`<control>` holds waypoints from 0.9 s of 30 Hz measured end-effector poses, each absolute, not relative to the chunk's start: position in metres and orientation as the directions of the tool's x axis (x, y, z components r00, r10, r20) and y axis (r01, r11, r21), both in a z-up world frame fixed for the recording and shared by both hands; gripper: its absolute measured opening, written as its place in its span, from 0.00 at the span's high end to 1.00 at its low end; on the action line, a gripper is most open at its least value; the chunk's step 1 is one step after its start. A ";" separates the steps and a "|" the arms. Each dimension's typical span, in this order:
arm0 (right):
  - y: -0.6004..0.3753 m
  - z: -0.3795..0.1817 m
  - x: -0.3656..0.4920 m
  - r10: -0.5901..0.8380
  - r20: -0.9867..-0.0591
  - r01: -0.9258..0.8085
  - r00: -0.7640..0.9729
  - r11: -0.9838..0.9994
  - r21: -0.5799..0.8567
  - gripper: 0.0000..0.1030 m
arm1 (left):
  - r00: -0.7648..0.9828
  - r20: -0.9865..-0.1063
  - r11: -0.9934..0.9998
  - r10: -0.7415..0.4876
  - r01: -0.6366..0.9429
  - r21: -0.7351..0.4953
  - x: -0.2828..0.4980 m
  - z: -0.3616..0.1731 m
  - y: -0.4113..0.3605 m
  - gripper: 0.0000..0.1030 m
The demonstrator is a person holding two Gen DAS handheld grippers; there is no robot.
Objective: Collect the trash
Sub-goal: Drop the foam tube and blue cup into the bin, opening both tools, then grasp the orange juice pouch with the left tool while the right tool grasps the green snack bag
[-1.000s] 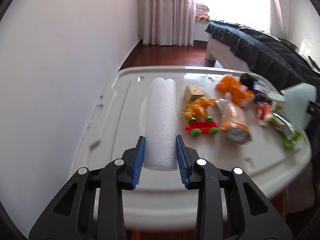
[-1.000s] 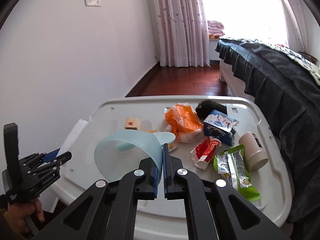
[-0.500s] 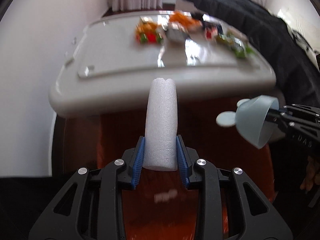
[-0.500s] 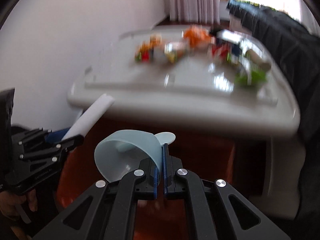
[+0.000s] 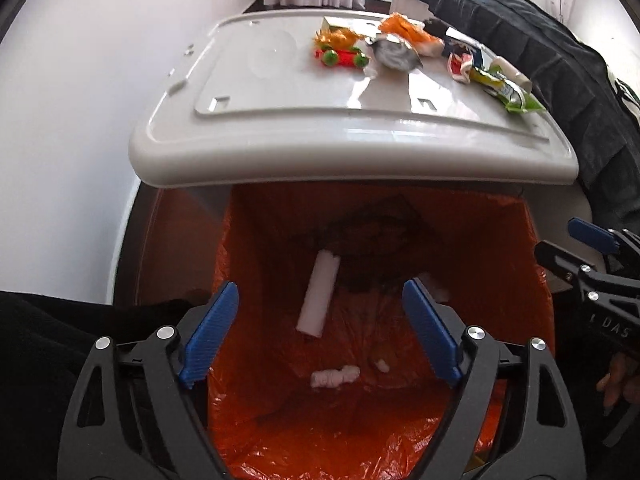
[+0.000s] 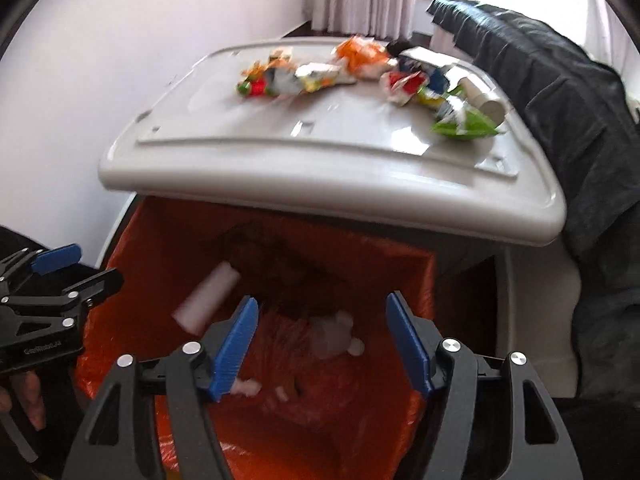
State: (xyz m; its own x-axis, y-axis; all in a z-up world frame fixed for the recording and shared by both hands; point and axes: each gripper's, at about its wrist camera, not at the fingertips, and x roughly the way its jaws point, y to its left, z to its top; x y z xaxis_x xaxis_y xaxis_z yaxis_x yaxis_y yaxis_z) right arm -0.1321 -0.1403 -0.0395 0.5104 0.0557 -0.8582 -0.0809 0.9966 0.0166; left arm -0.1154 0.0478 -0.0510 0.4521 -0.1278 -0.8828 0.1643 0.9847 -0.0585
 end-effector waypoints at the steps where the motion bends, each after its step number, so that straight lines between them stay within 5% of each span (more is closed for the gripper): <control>1: -0.143 -0.036 -0.131 0.052 -0.851 -0.070 0.523 0.997 0.017 0.32 | 0.464 -0.876 0.984 -0.133 0.165 -0.063 -0.115 -0.048 0.049 0.20; 13: -0.184 0.024 -0.087 -0.016 -0.746 0.035 0.666 0.999 0.010 0.31 | 0.653 -0.703 0.955 -0.282 0.262 -0.139 -0.054 0.018 0.025 0.14; 27: -0.215 0.025 -0.041 -0.056 -0.702 0.115 0.710 0.993 0.037 0.29 | 0.620 -0.725 0.911 -0.299 0.412 -0.023 0.081 -0.021 -0.060 0.14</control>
State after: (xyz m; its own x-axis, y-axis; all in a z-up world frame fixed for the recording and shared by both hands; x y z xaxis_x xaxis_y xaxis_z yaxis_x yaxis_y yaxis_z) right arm -0.0414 -0.2147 0.0255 0.7096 -0.0560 -0.7024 0.1149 0.9927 0.0369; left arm 0.0812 -0.0599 -0.0210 0.6199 -0.2991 -0.7255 0.4121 0.9108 -0.0234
